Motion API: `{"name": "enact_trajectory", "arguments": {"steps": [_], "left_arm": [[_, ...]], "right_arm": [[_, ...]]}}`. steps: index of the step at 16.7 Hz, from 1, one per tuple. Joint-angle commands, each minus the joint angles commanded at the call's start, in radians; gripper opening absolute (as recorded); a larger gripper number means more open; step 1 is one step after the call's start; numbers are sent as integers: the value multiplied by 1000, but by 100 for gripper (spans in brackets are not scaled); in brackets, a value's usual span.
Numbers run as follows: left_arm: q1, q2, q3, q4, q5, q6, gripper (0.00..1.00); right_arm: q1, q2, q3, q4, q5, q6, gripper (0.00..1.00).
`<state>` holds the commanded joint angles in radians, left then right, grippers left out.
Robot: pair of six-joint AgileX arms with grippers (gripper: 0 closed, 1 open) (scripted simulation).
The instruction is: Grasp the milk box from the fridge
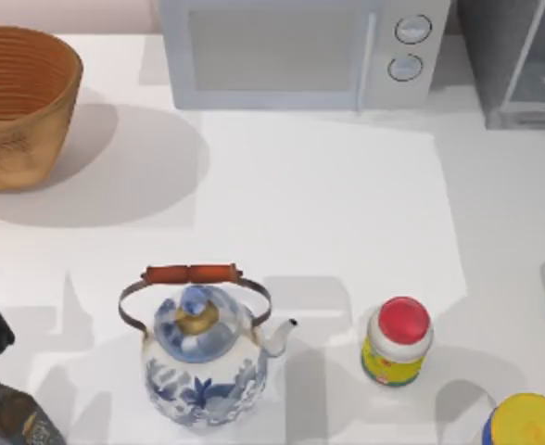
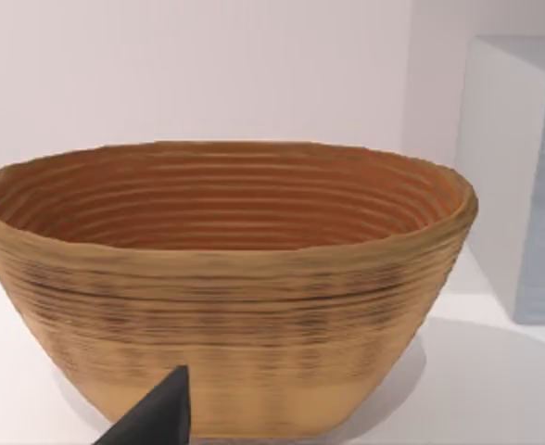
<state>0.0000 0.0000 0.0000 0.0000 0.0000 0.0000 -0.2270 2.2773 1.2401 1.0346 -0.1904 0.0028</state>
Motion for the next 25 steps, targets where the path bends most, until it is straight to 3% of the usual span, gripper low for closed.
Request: {"name": "enact_trajectory", "arguments": {"steps": [4,8,21,25], "left_arm": [[0,0,0,0,0,0,100],[0,0,0,0,0,0,100],[0,0,0,0,0,0,100],[0,0,0,0,0,0,100]], "right_arm": [[14,66,132,-70,15,-1,100],[15,70,139,-74,16,-1,100],[15,70,139,-74,16,-1,2],[15,70,139,-74,16,-1,0]]}}
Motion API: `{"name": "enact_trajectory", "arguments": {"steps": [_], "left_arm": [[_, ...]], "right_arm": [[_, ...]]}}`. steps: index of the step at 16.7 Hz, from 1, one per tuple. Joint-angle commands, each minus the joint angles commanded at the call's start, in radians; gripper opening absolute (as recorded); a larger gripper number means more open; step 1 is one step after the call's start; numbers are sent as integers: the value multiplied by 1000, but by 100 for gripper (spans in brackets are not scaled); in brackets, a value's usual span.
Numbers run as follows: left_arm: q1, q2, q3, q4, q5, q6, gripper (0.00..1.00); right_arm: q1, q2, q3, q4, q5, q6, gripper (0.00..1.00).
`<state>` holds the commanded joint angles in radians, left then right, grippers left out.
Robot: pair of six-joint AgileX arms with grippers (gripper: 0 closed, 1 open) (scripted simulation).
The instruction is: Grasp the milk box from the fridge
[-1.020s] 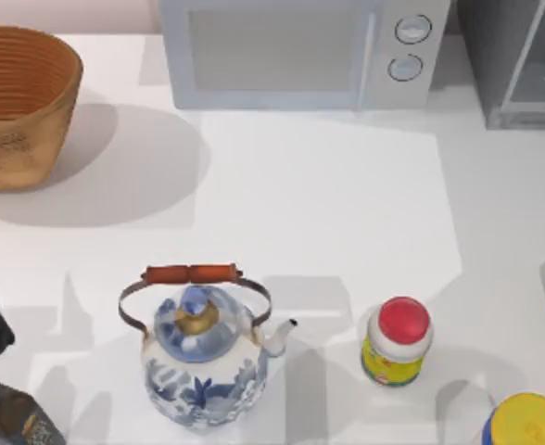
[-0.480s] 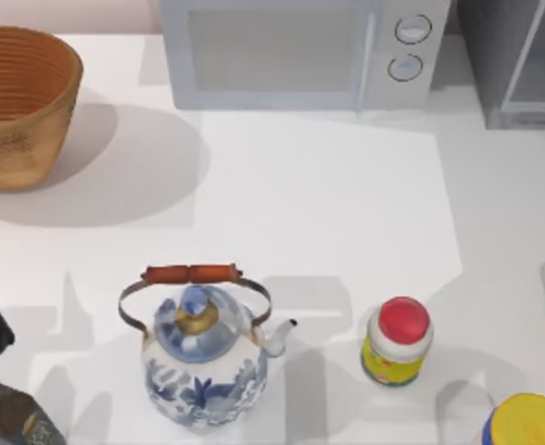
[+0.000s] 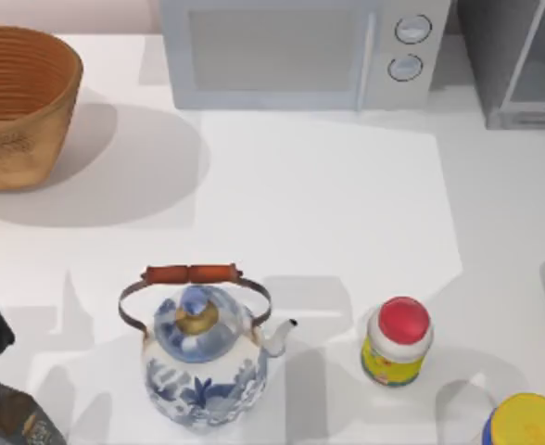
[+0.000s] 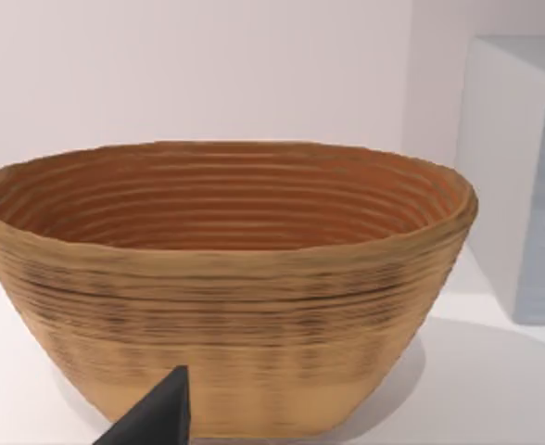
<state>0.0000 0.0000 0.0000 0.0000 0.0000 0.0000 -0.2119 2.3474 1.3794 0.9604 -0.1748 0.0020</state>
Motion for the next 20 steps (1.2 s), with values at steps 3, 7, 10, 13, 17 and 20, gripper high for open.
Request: {"name": "enact_trajectory", "arguments": {"steps": [3,7,10,13,17,20], "left_arm": [[0,0,0,0,0,0,100],[0,0,0,0,0,0,100],[0,0,0,0,0,0,100],[0,0,0,0,0,0,100],[0,0,0,0,0,0,100],[0,0,0,0,0,0,100]], "right_arm": [[0,0,0,0,0,0,0],[-5,-20,5,-17,2,3,0],[-5,-68,17,-89,1,3,0],[-4,-115,32,-147,-1,3,0],[-4,-113,30,-147,-2,4,0],[-5,-144,-9,-130,-9,3,0]]}}
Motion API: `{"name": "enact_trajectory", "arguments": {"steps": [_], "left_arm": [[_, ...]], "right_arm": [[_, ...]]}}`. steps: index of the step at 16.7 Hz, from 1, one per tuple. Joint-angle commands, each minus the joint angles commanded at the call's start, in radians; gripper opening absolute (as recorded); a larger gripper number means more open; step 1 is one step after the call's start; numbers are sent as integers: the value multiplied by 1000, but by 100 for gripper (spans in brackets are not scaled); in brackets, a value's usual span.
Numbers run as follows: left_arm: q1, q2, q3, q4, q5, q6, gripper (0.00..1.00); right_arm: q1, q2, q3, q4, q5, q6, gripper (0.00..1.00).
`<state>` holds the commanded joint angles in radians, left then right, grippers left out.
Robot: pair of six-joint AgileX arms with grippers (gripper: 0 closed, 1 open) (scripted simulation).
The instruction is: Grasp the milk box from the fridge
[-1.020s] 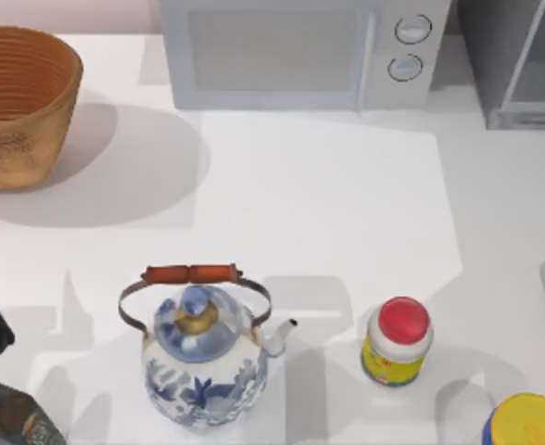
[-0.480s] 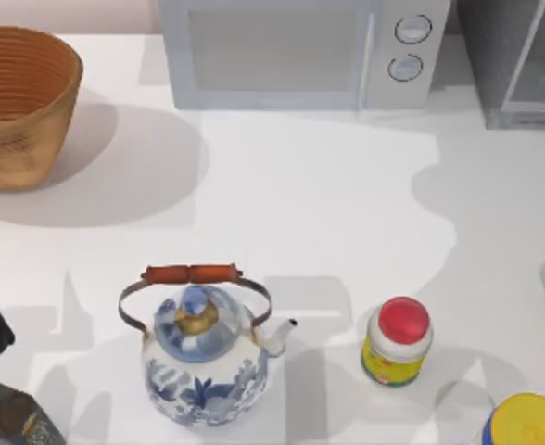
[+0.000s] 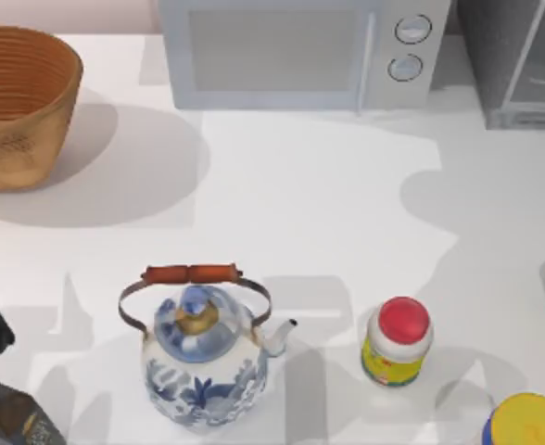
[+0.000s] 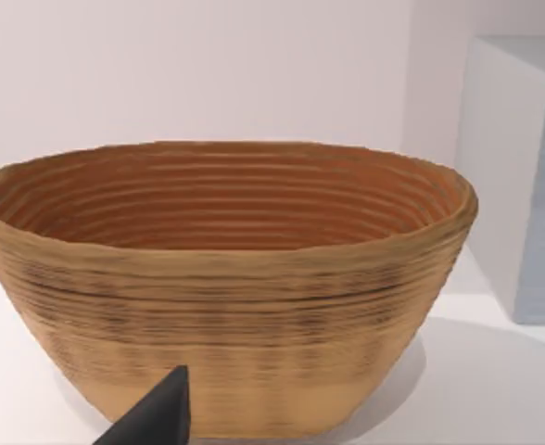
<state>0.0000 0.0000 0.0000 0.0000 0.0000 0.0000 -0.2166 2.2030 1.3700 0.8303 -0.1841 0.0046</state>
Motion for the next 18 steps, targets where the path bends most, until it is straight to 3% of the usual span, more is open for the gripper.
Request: {"name": "enact_trajectory", "arguments": {"steps": [9,18], "left_arm": [[0,0,0,0,0,0,100],[0,0,0,0,0,0,100]], "right_arm": [[-44,-244,-422,164,-42,3,0],[-33,-312,-463,153,-40,3,0]]}}
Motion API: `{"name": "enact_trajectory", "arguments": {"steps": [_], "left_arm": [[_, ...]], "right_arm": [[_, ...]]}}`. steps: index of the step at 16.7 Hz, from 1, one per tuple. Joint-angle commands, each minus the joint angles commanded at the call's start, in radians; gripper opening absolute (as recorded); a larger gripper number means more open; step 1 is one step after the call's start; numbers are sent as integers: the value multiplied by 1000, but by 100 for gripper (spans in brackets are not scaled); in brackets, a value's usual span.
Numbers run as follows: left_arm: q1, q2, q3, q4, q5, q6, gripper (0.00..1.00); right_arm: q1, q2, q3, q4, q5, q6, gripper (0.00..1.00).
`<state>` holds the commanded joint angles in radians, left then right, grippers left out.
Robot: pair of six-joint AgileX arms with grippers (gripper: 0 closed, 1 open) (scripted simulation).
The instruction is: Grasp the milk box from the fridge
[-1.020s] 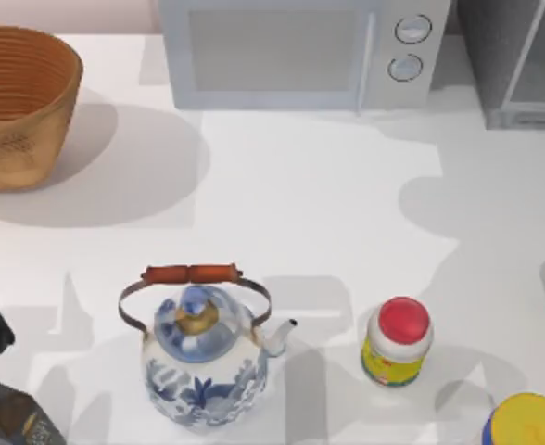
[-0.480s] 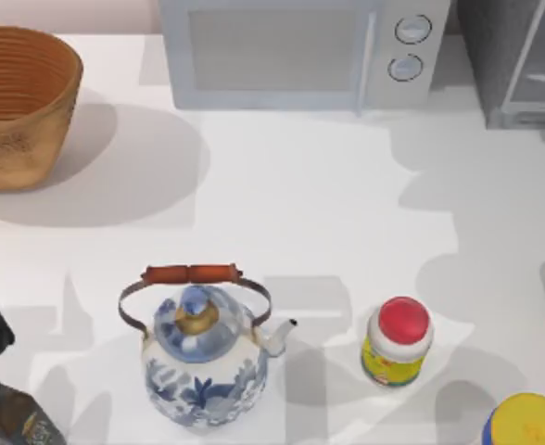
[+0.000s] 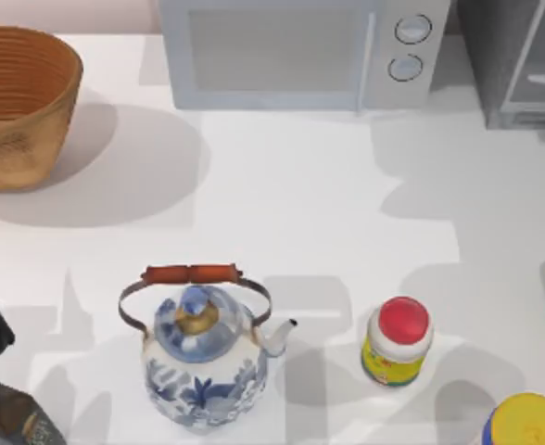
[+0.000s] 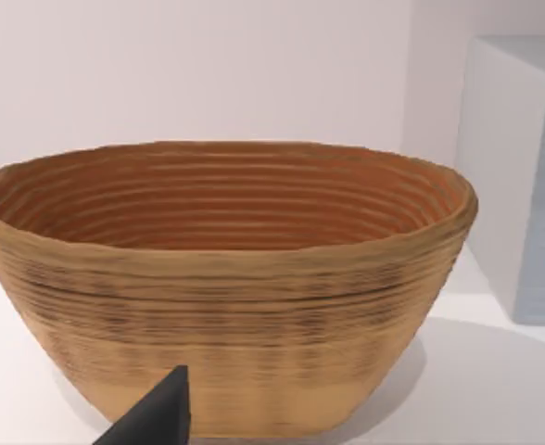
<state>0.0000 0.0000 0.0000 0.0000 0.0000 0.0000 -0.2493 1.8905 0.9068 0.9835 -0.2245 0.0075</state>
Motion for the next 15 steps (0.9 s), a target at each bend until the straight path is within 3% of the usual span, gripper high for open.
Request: {"name": "enact_trajectory", "arguments": {"steps": [6,15], "left_arm": [[0,0,0,0,0,0,100],[0,0,0,0,0,0,100]], "right_arm": [[51,-355,-162,-177,41,-6,0],[161,-1267,-621,-670,142,1,0]]}}
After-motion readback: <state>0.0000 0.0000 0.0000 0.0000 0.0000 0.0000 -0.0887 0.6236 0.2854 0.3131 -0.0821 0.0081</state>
